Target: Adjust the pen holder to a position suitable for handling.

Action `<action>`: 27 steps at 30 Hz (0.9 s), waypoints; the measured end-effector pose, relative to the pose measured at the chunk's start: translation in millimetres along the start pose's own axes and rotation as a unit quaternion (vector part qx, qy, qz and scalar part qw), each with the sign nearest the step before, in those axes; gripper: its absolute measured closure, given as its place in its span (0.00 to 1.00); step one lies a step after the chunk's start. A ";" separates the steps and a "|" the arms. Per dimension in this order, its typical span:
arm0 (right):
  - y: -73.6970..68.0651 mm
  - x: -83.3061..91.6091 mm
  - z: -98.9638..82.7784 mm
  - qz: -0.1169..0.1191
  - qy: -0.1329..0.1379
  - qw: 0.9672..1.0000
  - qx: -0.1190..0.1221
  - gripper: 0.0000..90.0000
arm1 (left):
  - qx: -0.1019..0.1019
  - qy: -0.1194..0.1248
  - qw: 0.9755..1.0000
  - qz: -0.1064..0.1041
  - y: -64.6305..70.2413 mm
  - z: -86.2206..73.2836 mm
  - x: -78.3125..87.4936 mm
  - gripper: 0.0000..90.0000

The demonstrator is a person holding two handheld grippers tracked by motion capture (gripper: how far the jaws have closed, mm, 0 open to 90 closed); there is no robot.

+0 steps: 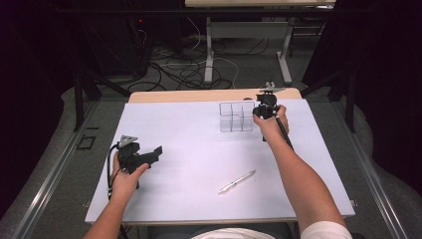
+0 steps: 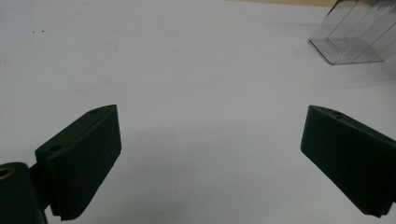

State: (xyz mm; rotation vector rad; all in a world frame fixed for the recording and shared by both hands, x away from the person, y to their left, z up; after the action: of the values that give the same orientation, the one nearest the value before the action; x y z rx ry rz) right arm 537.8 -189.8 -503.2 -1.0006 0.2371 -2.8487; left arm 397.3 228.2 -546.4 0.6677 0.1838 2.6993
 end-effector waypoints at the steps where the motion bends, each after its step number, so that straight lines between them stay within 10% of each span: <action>1: -0.2 0.1 -0.1 0.000 -0.001 1.000 0.000 0.97 | 0.000 0.000 1.000 0.000 0.1 0.0 0.0 0.06; 27: -14.9 9.7 -7.6 0.020 -0.032 0.999 -0.009 0.97 | 0.002 -0.001 1.000 -0.001 0.5 -0.5 -0.5 0.06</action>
State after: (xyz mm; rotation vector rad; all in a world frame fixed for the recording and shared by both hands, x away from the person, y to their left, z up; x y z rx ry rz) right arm 524.7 -175.8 -500.4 -1.0761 0.2732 -2.7790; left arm 397.3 227.5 -547.0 0.6708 0.1883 2.6972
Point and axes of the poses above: each handheld gripper's, and its own axes: x roughly backward along the jaws, z roughly out of its top, y roughly to its right, the point moved 3 cm from there along -x, roughly forward along the jaws, and after that the axes turned 9 degrees about y, right-handed, at the moved point
